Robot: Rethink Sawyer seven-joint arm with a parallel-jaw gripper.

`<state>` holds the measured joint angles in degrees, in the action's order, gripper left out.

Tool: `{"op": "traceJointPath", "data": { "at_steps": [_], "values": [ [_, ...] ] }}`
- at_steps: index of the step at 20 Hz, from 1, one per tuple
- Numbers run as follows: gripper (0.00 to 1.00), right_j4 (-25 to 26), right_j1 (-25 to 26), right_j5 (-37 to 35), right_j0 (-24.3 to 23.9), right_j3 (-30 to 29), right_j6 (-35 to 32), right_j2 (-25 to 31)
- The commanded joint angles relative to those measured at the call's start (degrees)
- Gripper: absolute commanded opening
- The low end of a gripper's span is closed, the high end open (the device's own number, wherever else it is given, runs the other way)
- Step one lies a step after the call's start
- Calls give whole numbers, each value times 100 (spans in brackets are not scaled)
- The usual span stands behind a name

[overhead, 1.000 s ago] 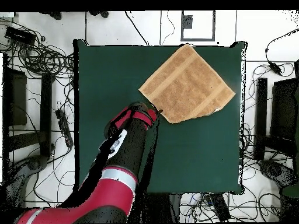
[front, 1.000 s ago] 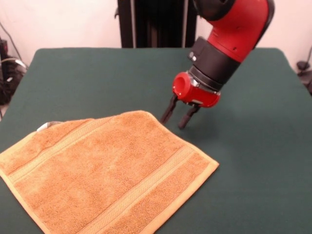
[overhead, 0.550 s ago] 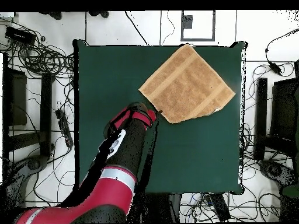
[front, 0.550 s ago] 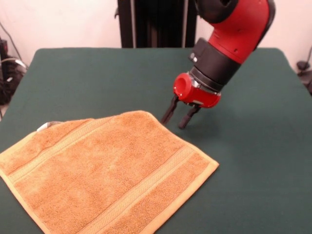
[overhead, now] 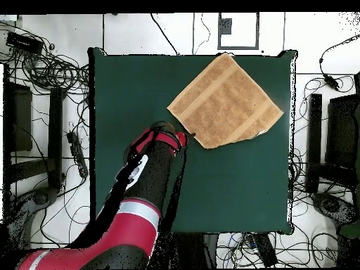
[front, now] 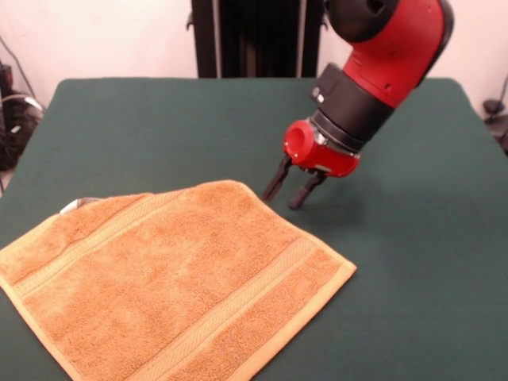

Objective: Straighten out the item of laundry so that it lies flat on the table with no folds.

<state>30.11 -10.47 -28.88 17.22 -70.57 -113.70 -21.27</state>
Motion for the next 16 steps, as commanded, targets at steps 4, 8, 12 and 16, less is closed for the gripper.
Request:
{"op": "traceJointPath", "data": {
  "at_steps": [4, 8, 12, 16],
  "values": [
    [100, 192, 811, -322, 175, 115, -105, 500],
    [100, 288, 863, -123, 197, 155, -266, 439],
    [100, 382, 849, 123, 203, 120, -388, 402],
    [100, 471, 929, 260, 243, 198, -522, 299]
  ]
}}
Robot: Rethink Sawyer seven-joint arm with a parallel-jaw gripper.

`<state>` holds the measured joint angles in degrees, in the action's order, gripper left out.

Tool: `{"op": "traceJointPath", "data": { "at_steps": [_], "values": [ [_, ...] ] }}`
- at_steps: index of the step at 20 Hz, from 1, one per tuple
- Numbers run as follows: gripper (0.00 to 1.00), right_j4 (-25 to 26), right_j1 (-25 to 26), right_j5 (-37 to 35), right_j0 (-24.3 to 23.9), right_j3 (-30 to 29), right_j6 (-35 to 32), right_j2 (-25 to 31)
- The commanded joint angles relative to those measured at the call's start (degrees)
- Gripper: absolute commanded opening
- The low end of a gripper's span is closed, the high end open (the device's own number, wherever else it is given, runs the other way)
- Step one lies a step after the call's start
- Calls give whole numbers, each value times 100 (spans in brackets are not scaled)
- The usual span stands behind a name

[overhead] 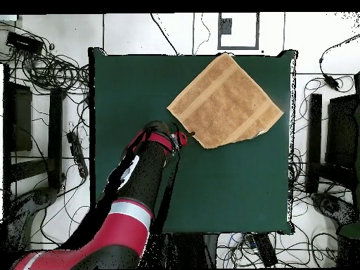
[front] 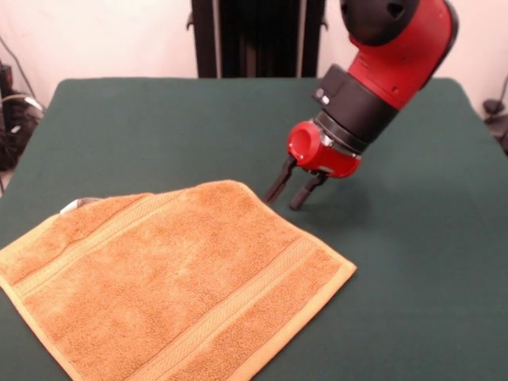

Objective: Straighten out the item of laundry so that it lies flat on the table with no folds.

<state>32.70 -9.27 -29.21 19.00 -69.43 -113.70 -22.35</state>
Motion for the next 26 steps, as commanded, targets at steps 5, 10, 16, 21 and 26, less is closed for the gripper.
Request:
{"op": "traceJointPath", "data": {
  "at_steps": [5, 10, 16, 21, 26],
  "values": [
    [100, 276, 844, 505, 133, 78, -689, 269],
    [100, 365, 936, 666, 233, 125, -915, 74],
    [100, 292, 1088, 766, 326, 219, -1129, -163],
    [100, 221, 1116, 842, 327, 204, -1063, -251],
    [100, 117, 1152, 887, 252, 187, -979, -238]
  ]
}}
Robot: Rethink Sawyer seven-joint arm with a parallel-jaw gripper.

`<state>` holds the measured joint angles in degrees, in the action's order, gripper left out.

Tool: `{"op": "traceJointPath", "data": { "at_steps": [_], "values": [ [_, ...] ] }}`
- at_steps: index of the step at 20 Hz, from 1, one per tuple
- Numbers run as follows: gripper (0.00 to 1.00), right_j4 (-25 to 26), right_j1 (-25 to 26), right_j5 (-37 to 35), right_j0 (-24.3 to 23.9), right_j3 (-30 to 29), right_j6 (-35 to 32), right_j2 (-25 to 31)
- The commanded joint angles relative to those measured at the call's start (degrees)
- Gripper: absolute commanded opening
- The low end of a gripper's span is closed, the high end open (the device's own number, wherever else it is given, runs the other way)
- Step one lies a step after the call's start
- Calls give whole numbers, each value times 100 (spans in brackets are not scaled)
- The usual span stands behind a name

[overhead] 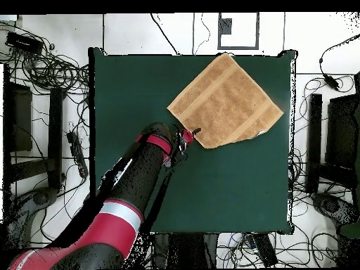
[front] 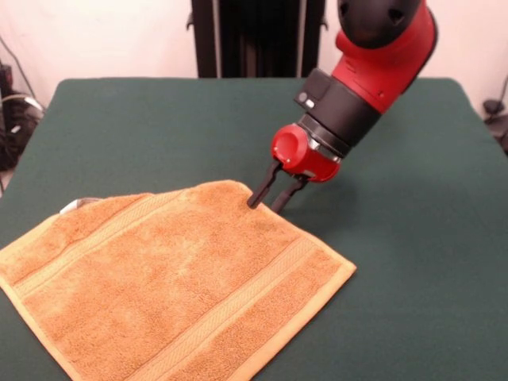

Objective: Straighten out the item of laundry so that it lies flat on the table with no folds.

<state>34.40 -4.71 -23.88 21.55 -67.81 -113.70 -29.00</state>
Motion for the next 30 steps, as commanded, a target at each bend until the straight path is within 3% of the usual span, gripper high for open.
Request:
{"op": "traceJointPath", "data": {
  "at_steps": [1, 13, 30],
  "values": [
    [100, -70, 728, 344, -13, 46, -982, 425],
    [100, -152, 879, 361, -124, 76, -928, 338],
    [100, -250, 1099, -224, -292, 243, -730, 340]
  ]
}}
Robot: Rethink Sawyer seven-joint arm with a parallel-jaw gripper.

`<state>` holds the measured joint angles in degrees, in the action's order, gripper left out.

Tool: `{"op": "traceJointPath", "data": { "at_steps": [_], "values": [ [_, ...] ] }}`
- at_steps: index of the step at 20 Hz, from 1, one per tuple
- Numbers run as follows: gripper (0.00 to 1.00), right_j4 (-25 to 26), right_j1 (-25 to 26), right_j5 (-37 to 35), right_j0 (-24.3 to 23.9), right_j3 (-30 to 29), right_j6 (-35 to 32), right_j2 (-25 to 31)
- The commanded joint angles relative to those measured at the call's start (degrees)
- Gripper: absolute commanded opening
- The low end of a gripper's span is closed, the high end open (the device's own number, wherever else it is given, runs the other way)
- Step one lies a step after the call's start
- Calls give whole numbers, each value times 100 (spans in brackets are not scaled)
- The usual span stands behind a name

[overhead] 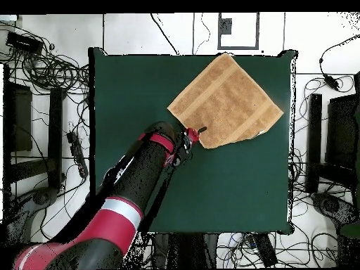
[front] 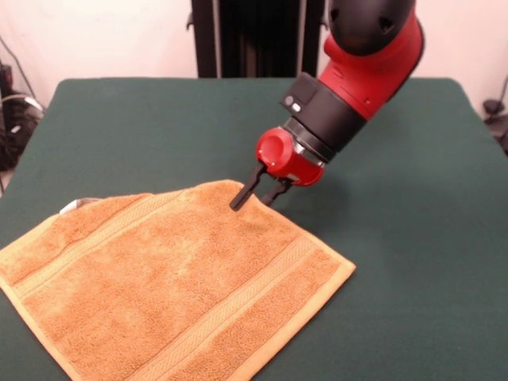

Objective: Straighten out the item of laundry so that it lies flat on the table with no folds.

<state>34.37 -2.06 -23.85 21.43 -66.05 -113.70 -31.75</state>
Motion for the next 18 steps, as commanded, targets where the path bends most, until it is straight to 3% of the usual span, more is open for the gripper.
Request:
{"op": "traceJointPath", "data": {
  "at_steps": [1, 18],
  "values": [
    [100, -238, 816, -210, -291, 38, -710, 624],
    [100, -118, 791, -444, -397, -94, -360, 646]
  ]
}}
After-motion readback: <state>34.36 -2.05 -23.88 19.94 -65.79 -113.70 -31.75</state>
